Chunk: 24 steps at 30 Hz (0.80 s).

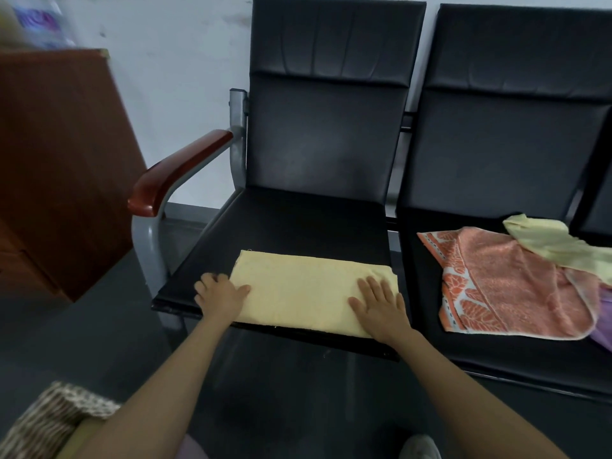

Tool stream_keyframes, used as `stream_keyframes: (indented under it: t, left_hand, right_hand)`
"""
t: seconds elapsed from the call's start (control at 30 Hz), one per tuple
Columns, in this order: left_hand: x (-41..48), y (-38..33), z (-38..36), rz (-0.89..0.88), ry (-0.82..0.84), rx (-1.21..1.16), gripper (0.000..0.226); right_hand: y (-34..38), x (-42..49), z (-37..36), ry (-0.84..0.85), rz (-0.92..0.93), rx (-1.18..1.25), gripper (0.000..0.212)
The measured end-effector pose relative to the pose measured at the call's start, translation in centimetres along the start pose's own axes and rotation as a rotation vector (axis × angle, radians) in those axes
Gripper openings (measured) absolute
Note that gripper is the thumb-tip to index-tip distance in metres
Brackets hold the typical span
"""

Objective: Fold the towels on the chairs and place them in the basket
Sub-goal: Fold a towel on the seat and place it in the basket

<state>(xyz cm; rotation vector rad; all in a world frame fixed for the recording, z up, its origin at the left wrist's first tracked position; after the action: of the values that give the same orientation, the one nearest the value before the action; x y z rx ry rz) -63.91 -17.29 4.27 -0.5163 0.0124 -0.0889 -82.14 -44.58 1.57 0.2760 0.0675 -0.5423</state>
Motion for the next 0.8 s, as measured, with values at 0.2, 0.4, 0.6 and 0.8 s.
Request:
stream_keyframes:
  t: [0.2, 0.4, 0.6, 0.8]
  left_hand:
    - [1.0, 0.6, -0.1, 0.052, 0.102, 0.063, 0.040]
    - [0.9, -1.5, 2.0, 0.013, 0.097, -0.463, 0.019]
    - [-1.0, -8.1, 4.7, -0.291, 0.106, -0.652, 0.042]
    - [-3.3, -12.6, 2.2, -0.361, 0.220, -0.508, 0.038]
  right_hand:
    - [2.0, 0.3, 1.8, -0.160, 0.069, -0.052, 0.055]
    - [5.5, 1.4, 0.0, -0.037, 0.253, -0.011, 0.056]
    - [10.9, 3.0, -1.7, 0.007, 0.253, 0.004, 0.058]
    - [13.3, 3.6, 0.5, -0.025, 0.324, 0.624, 0.036]
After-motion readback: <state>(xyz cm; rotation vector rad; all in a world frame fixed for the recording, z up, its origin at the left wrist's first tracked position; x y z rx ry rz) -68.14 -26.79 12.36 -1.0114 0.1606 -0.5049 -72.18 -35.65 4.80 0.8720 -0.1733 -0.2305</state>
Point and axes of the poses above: each hand's wrist, its own x-axis towards the middle knuckle, its own z-axis out of the back of the hand, y = z × x, the point moved 8 cm from there along x, towards the middle knuckle, and after that the axes turned 5 degrees about -y, right-handed, at the moved point
